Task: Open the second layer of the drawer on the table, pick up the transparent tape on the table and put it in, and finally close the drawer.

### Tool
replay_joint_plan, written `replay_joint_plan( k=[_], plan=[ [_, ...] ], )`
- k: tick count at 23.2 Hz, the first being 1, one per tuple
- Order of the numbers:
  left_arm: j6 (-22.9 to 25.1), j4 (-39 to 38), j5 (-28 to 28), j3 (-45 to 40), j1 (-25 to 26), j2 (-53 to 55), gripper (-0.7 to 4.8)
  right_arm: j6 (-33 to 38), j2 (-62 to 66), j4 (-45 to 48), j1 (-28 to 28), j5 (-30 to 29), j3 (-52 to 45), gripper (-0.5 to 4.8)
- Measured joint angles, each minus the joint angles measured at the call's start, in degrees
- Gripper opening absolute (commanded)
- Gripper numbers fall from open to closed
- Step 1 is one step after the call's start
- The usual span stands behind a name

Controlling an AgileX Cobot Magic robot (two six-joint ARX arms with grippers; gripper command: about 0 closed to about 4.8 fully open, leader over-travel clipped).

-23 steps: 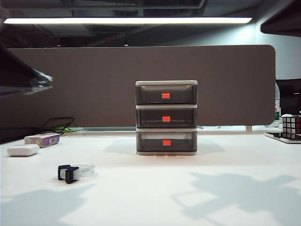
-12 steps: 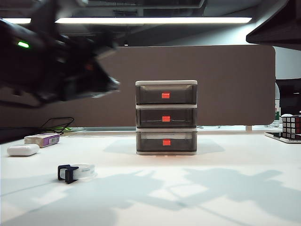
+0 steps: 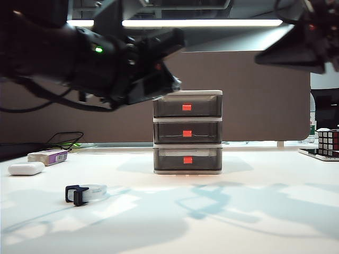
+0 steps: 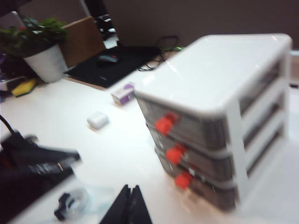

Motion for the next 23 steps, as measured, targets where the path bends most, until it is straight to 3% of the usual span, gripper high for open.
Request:
replay_joint_plan(
  k=[6, 10, 17, 23],
  plan=[
    [-0.02, -2.69, -3.63, 5.95, -0.07, 7.45, 2.57, 0.11, 7.15, -0.07, 0.11, -0.81, 6.58, -0.05],
    [-0.11, -2.75, -10.38, 7.41, 0.07, 11.87, 2.58, 0.00, 10.86, -1.27, 0.13, -1.03, 10.43, -0.05],
    [-2.19, 4.37, -16.66, 10.16, -0.46, 20.59, 2.56, -0.26, 18.27, -2.36, 1.05, -4.68, 15.76, -0.05],
    [-3.78, 5.88, -19.34, 14.16, -0.72, 25.09, 2.55, -0.26, 19.98, -2.51, 1.73, -5.73, 19.37, -0.05]
  ],
)
